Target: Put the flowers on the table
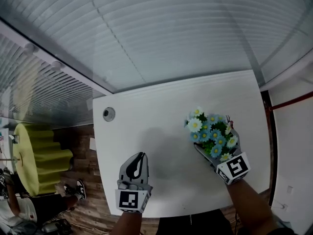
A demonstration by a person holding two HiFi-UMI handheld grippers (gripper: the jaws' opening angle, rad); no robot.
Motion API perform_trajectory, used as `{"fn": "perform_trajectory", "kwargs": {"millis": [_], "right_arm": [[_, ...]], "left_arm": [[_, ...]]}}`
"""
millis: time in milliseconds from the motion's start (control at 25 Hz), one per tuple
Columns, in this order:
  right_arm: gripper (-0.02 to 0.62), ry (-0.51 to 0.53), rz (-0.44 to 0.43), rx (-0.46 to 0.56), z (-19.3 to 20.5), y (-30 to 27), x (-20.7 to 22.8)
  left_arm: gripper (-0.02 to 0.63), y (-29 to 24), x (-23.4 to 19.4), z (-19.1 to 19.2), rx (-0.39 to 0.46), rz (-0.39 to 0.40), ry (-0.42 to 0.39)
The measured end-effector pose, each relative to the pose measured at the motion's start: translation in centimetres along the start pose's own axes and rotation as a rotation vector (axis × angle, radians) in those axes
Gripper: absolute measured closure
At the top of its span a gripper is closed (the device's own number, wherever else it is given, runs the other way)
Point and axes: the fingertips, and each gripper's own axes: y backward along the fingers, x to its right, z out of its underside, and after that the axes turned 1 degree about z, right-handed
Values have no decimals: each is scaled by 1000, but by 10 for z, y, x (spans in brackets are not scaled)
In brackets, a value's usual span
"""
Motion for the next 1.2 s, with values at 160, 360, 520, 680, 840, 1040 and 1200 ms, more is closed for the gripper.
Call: {"fn": "perform_trajectory", "kwargs": {"millis": [160,360,520,680,840,1040,1200], "right_arm": [[110,18,8,-11,2,-2,-3],[110,21,3,-14,4,2,-6],[110,31,18,-18,8,3,-6],[110,37,30,-11,9,4,-9],[110,40,21,14,7,12,-15],[110,34,25,19,8,23,-18],[110,35,28,6,7,32,-20]], "left_arm": [[584,-1,4,0,-1,17,-1],[584,3,4,-3,5,18,-21],[584,5,4,-5,6,11,-8],[585,10,2,2,-20,12,-33],[584,15,7,2,-22,7,-23],[584,19,12,-6,20,12,-29],[584,25,13,-8,-1,19,-67]]}}
